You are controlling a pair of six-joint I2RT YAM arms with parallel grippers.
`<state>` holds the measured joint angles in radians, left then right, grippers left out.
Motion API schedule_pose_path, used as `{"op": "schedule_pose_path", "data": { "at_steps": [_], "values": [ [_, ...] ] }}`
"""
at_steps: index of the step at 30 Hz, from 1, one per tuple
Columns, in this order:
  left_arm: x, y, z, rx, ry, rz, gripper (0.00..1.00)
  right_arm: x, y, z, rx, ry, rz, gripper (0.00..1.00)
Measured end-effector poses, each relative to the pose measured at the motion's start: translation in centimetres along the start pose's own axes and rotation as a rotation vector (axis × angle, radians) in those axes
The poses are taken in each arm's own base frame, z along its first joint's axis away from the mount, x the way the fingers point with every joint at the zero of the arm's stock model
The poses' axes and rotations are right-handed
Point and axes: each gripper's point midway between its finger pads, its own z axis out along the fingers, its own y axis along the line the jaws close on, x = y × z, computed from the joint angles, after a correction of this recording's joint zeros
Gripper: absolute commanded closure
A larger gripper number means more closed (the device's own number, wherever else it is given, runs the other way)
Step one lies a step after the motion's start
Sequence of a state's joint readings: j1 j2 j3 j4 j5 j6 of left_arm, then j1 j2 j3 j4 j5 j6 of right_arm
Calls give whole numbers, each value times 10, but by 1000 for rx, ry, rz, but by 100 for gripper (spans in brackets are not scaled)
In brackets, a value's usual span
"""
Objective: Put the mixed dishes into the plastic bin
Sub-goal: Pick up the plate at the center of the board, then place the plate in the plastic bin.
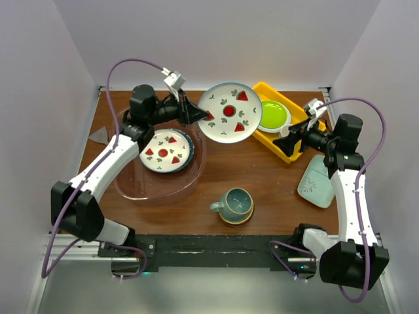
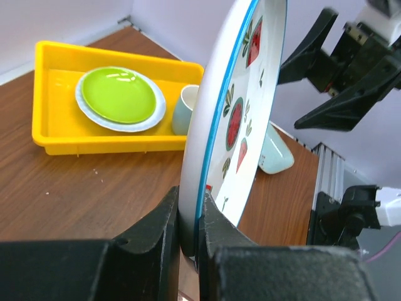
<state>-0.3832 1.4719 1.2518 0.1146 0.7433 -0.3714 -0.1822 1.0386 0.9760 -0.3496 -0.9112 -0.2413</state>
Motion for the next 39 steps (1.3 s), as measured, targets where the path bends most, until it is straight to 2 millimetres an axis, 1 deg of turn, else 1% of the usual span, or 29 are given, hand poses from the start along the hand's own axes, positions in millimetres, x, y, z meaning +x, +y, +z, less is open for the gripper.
{"op": "schedule_pose_path", "data": {
  "at_steps": [7, 12, 16, 20, 29, 33, 39],
  "values": [
    [-18, -9, -44, -94, -110, -33, 100, 8, -1, 0, 1, 15, 3, 8],
    [-30, -15, -83, -165, -213, -47, 100, 12, -2, 0, 3, 24, 4, 7],
    [-37, -14, -112, -228, -292, -59, 100, 13, -2, -1, 4, 29, 2, 7],
    [-38, -10, -134, -289, -352, -82, 100, 14, -2, -1, 3, 31, 2, 7],
    [-40, 4, -173, -460, -429, -109, 100, 19, -4, 0, 1, 42, 4, 7],
    [-37, 8, -184, -517, -440, -126, 100, 24, -5, 2, -1, 53, 17, 6],
    [-24, 19, -194, -593, -440, -161, 100, 27, -6, 2, 0, 62, 26, 6]
  ]
}}
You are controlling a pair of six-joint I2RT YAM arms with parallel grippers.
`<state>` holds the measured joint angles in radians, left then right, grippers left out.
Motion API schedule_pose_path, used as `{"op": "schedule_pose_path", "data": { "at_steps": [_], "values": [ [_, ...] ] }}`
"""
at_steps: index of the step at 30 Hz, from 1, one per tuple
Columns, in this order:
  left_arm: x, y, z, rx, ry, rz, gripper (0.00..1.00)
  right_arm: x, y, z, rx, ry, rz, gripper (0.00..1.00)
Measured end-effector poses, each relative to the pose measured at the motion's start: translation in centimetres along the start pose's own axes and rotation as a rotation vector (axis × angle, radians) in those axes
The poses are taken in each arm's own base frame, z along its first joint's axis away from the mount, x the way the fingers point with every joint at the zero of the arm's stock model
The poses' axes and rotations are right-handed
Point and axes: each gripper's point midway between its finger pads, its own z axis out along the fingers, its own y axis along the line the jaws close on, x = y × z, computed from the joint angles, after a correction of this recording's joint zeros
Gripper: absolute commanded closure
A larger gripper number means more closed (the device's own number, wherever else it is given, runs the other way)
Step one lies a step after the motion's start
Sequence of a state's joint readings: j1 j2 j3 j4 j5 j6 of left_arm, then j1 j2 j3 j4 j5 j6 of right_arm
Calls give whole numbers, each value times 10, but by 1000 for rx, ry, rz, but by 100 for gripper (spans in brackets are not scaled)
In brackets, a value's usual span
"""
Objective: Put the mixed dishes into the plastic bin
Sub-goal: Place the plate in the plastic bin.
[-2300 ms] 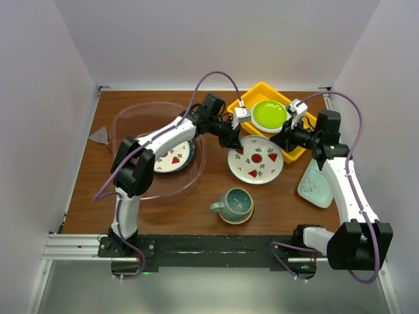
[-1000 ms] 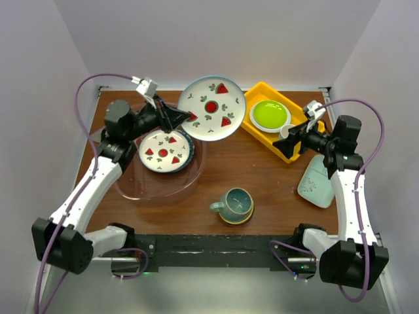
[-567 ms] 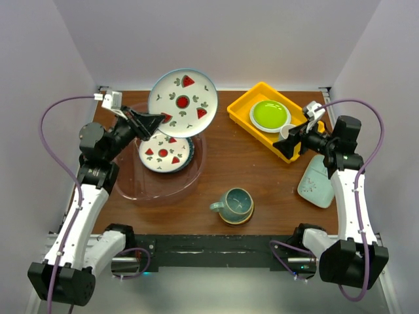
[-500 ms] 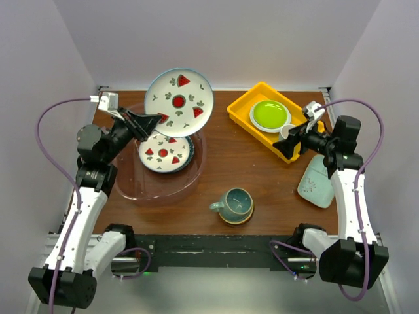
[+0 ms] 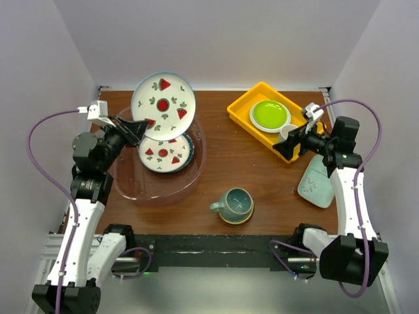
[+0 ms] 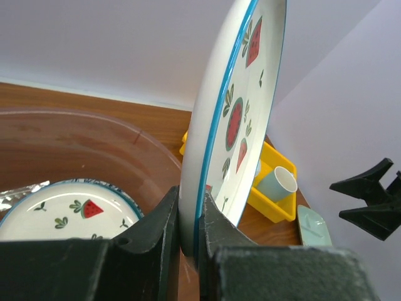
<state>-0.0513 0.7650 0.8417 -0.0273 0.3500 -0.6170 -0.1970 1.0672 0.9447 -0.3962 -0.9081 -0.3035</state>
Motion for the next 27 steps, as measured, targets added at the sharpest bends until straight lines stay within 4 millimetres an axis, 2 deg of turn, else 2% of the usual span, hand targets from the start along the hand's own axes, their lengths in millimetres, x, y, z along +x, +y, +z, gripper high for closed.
{"op": "schedule_pose_path", "data": {
  "at_steps": [13, 27],
  "values": [
    [22, 37, -4, -153, 34, -47, 100, 3, -2, 2, -3, 9, 4, 6],
    [42, 54, -12, -225, 71, -102, 100, 7, -4, 4, -6, 18, 13, 6]
  ]
}}
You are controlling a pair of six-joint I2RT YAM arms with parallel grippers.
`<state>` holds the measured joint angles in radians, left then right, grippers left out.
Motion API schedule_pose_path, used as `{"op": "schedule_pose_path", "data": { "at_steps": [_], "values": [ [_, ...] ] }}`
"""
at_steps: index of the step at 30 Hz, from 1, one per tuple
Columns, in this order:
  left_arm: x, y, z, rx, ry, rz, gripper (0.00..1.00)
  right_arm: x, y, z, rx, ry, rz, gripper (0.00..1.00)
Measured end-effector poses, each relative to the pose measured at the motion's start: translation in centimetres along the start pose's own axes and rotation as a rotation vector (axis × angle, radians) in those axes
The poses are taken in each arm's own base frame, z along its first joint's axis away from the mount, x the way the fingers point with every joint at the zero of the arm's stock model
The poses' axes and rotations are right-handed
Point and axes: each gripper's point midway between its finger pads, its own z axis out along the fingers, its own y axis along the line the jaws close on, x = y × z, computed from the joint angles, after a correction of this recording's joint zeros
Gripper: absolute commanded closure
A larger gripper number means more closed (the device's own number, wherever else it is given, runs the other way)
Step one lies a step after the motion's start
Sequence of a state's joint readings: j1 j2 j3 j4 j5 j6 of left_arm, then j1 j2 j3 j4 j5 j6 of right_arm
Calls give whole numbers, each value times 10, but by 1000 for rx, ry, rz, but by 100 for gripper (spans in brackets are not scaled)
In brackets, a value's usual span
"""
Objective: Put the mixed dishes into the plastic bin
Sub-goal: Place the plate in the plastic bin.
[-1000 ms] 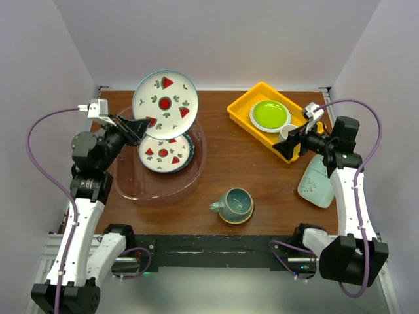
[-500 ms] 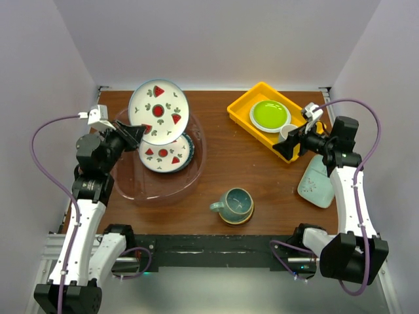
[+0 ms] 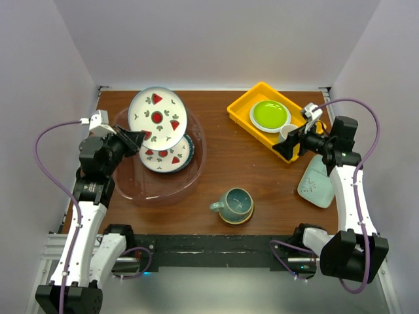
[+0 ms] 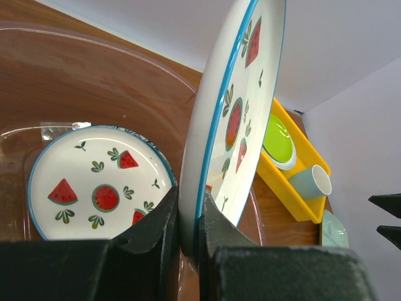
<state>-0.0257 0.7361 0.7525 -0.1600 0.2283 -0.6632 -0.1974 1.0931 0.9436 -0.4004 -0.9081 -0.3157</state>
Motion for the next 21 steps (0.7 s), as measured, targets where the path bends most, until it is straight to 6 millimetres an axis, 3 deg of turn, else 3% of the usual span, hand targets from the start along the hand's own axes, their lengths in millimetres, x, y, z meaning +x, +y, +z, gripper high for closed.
{"op": "schedule_pose_path", "data": {
  "at_steps": [11, 21],
  "values": [
    [12, 9, -4, -34, 36, -20, 100, 1, 0, 0, -1, 3, 3, 6],
    [11, 10, -7, -45, 28, -22, 100, 1, 0, 0, -1, 3, 2, 6]
  ]
}}
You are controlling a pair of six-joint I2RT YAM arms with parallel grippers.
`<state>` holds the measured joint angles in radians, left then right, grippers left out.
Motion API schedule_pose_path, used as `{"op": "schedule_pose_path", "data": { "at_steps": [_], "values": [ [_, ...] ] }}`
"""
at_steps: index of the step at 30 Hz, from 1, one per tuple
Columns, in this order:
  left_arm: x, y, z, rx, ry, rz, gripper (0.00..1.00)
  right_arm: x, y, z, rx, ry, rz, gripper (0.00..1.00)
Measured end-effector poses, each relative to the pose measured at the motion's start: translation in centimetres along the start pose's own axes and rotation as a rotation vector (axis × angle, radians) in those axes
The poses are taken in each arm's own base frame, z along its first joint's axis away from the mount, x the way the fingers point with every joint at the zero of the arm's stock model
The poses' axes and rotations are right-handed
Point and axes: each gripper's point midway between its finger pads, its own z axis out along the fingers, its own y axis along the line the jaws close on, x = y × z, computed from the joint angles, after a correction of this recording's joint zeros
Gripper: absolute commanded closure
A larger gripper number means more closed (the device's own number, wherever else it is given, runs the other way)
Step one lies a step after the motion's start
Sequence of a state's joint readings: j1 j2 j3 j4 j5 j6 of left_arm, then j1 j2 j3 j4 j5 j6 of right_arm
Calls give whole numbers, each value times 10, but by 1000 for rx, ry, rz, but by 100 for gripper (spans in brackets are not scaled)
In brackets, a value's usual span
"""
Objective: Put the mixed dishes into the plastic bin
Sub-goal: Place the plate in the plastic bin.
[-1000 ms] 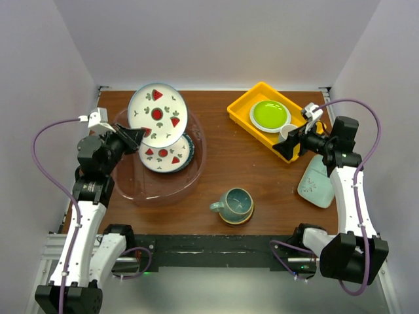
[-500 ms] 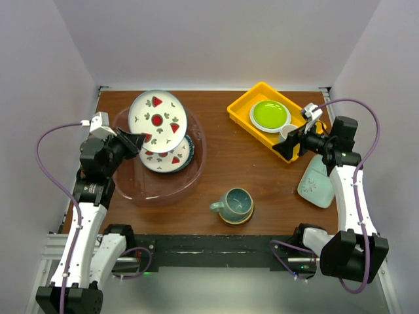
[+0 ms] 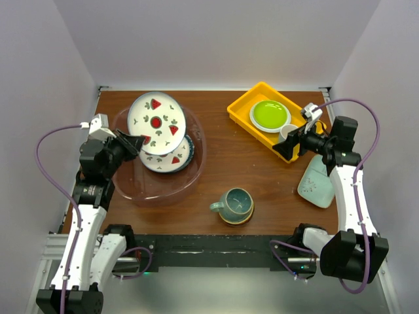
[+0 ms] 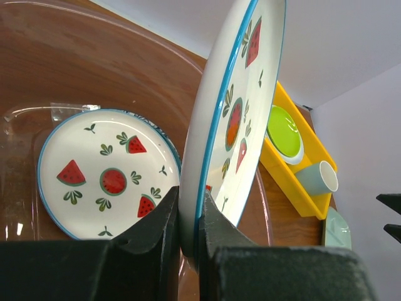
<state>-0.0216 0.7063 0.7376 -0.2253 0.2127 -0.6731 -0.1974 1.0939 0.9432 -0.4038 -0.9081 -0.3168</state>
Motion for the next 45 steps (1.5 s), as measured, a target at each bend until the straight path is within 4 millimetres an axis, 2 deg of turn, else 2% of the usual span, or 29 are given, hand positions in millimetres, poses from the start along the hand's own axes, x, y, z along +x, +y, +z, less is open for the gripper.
{"op": "schedule_pose_path", "data": {
  "at_steps": [28, 45],
  "values": [
    [32, 23, -2, -59, 67, -46, 100, 3, -2, 2, -3, 8, 1, 5],
    [49, 30, 0, -64, 103, -98, 100, 3, -2, 2, -3, 9, -2, 5]
  ]
}}
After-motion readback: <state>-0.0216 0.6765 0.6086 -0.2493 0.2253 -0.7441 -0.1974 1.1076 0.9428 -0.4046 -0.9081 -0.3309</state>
